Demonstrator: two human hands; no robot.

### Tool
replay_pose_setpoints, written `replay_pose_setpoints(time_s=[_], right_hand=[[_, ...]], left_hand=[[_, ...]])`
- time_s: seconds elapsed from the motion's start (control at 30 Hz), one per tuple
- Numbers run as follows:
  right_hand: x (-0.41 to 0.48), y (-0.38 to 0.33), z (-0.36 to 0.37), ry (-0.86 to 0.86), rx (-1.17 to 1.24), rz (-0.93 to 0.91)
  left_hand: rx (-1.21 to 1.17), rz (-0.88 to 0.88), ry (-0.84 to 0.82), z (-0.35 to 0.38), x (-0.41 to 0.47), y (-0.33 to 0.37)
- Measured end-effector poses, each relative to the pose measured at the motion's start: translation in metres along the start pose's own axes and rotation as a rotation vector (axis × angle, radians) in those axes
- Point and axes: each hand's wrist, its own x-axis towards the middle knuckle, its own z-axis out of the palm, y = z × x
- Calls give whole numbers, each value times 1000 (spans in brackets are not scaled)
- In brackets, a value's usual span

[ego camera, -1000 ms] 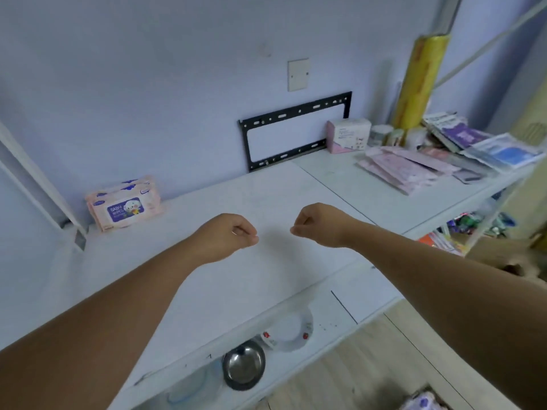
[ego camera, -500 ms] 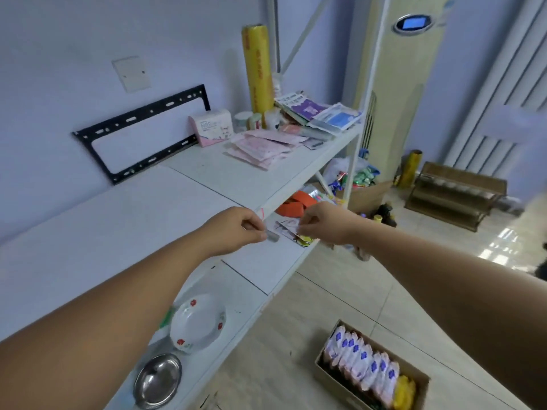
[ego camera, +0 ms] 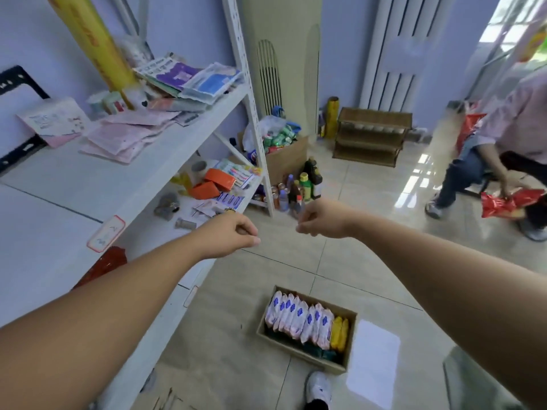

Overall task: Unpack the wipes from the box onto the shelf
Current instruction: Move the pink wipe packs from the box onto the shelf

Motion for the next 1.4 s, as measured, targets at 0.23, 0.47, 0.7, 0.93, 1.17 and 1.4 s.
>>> replay_pose_setpoints(time_s=[0.23,0.47,0.7,0.93,1.17,1.4], right_hand=[[-13,67,6,-7,64,106],[-8,114,27,-20,133,233],[7,172,75,-53,164,379],[31,241,145,-112,227,481],[69,308,227,-168,302,539],[115,385,314,-269,223,586]], left_hand=[[45,8,-114,49,45,22],[43,-2,-248,89,85,20],[47,-38,-393,155,126,-15],[-4,-111,-480,242,156,-67],[-10,-202,-529,329,191,-129],[-22,-276,-629,425,220,-200]])
